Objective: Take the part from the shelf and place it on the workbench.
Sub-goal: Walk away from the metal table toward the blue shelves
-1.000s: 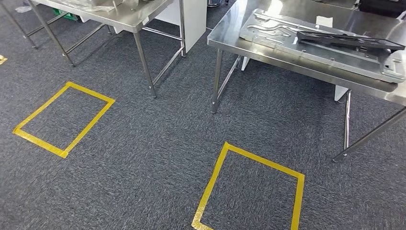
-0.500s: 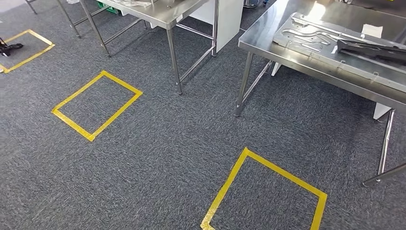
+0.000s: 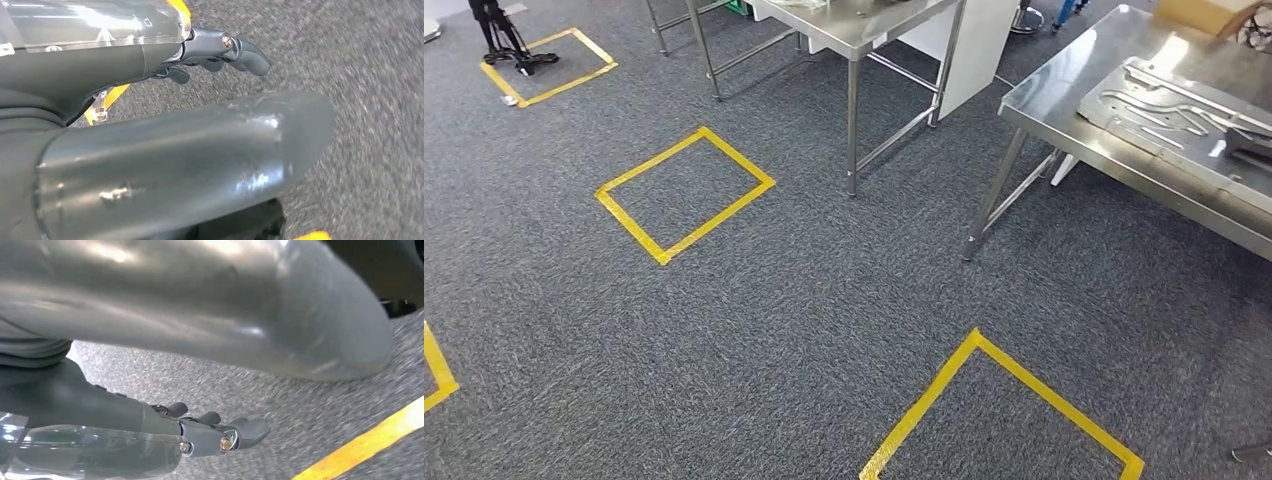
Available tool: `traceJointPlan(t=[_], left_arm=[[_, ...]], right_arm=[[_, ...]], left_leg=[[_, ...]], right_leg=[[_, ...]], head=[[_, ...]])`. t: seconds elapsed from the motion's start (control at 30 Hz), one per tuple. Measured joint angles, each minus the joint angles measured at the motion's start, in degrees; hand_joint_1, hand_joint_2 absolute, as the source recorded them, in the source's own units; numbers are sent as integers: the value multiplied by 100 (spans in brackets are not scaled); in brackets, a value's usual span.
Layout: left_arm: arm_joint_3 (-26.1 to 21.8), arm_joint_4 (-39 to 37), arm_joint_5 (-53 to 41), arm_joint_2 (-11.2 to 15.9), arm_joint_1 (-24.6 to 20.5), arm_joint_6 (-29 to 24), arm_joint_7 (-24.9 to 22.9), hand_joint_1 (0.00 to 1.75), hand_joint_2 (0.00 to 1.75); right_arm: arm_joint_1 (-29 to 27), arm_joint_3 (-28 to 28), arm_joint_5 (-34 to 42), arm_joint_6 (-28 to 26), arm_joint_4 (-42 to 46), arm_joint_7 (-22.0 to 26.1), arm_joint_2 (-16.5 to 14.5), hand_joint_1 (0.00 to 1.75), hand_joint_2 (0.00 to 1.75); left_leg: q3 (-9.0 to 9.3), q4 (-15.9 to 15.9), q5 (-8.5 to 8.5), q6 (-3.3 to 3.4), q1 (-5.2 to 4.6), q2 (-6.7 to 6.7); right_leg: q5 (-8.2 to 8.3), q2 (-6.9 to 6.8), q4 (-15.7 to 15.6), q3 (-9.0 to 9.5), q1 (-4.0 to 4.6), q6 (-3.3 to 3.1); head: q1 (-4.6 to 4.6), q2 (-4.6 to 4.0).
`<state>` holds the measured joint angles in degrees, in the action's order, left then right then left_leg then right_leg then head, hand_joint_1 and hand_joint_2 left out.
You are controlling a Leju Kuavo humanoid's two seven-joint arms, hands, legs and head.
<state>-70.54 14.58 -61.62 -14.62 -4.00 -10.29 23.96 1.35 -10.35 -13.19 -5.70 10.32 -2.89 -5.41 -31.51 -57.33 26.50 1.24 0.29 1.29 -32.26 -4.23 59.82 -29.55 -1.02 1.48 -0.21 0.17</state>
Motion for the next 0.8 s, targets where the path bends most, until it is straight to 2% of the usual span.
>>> traceJointPlan(t=[0.03,0.07,0.1,0.13,0.17,0.2,0.23,0.3,0.33,0.37,0.43,0.47,0.5,0.57,0.6,0.63,0.67,0.7,0.73,0.8], left_arm=[[-4,-1,4,-1,-7,20,12,0,0],[-5,-1,6,-1,-16,45,25,0,0],[-6,-1,8,0,-24,68,36,0,0],[-6,-1,11,0,-24,89,44,0,0],[-7,-1,15,0,-19,109,50,0,0],[-7,-1,19,-1,-13,127,53,0,0],[-8,-1,22,-2,-9,147,54,0,0],[-10,-1,22,-5,-14,173,57,0,0],[-10,-1,22,-7,-19,175,59,0,0],[-11,-1,22,-7,-19,176,60,0,0],[-16,-1,23,-8,-9,175,60,0,0],[-21,-1,24,-8,-3,174,59,0,0],[-27,-1,25,-8,-4,172,59,0,0],[-38,-1,26,-8,-15,170,59,0,0],[-42,-1,25,-8,-19,170,58,0,0],[-44,-1,22,-8,-18,170,56,0,0],[-46,-1,18,-8,-11,169,53,0,0],[-48,-1,15,-8,-3,168,50,0,0],[-50,-1,14,-7,4,168,48,0,0],[-55,-1,20,-6,2,170,47,0,0]], right_arm=[[-12,5,-6,0,-1,-2,1,0,0],[-24,11,-14,0,-1,-3,1,0,0],[-33,16,-23,0,-2,-6,1,0,0],[-40,21,-32,0,-3,-9,1,0,0],[-43,24,-40,1,-4,-14,1,0,0],[-45,26,-46,1,-4,-18,1,0,0],[-48,28,-51,2,-4,-22,1,0,0],[-59,31,-57,2,-9,-31,2,0,0],[-60,32,-58,3,-11,-33,3,0,0],[-55,34,-58,3,-14,-34,4,0,0],[-35,36,-58,4,-15,-35,4,0,0],[-33,37,-58,4,-15,-37,5,0,0],[-39,37,-58,5,-15,-38,6,0,0],[-60,37,-58,12,-16,-39,8,0,0],[-68,37,-58,15,-17,-39,8,0,0],[-72,37,-59,17,-17,-39,8,0,0],[-72,37,-60,17,-17,-39,8,0,0],[-69,37,-60,17,-17,-39,8,0,0],[-64,37,-61,19,-16,-39,8,0,0],[-60,38,-62,31,-16,-39,8,0,0]], left_leg=[[6,14,-18,29,9,-55],[-6,16,-25,47,7,-118],[-14,13,-30,57,2,-190],[-15,9,-30,60,-2,-269],[-12,2,-28,58,-4,-354],[-4,-8,-24,51,-4,-439],[4,-24,-15,38,-1,-524],[-16,-76,13,-12,-4,-675],[-37,-98,21,-44,-2,-734],[-62,-106,22,-78,-1,-789],[-87,-103,16,-149,18,-879],[-109,-149,49,-179,16,-818],[-176,-296,140,-205,13,-689],[-468,-914,468,-244,6,-345],[-662,-1302,638,-262,14,-254],[-810,-1597,730,-275,23,-209],[-871,-1714,721,-281,29,-184],[-814,-1601,604,-278,33,-161],[-646,-1278,410,-265,34,-116],[-238,-486,101,-210,4,125]], right_leg=[[-170,186,274,-129,-12,15],[-364,315,647,-318,-13,19],[-517,367,1024,-515,-13,19],[-575,388,1292,-666,-14,19],[-512,398,1367,-732,-15,17],[-335,412,1216,-690,-20,10],[-85,467,873,-561,-27,1],[245,732,193,-288,-47,-33],[305,839,-3,-215,-48,-51],[291,892,-60,-195,-40,-72],[304,780,-96,-175,-32,-128],[312,708,-123,-154,-38,-171],[320,625,-151,-134,-44,-215],[317,453,-177,-110,-32,-278],[309,364,-174,-107,-19,-291],[299,277,-170,-104,-8,-298],[287,194,-168,-97,0,-299],[274,116,-166,-83,5,-294],[259,46,-165,-60,9,-285],[220,-76,-163,-10,29,-247]], head=[[13,1],[24,0],[32,0],[33,0],[34,0],[34,1],[35,1],[33,0],[34,0],[32,0],[34,1],[29,1],[12,1],[-21,1],[-33,1],[-31,1],[-32,1],[-32,1],[-32,1],[-29,1]])
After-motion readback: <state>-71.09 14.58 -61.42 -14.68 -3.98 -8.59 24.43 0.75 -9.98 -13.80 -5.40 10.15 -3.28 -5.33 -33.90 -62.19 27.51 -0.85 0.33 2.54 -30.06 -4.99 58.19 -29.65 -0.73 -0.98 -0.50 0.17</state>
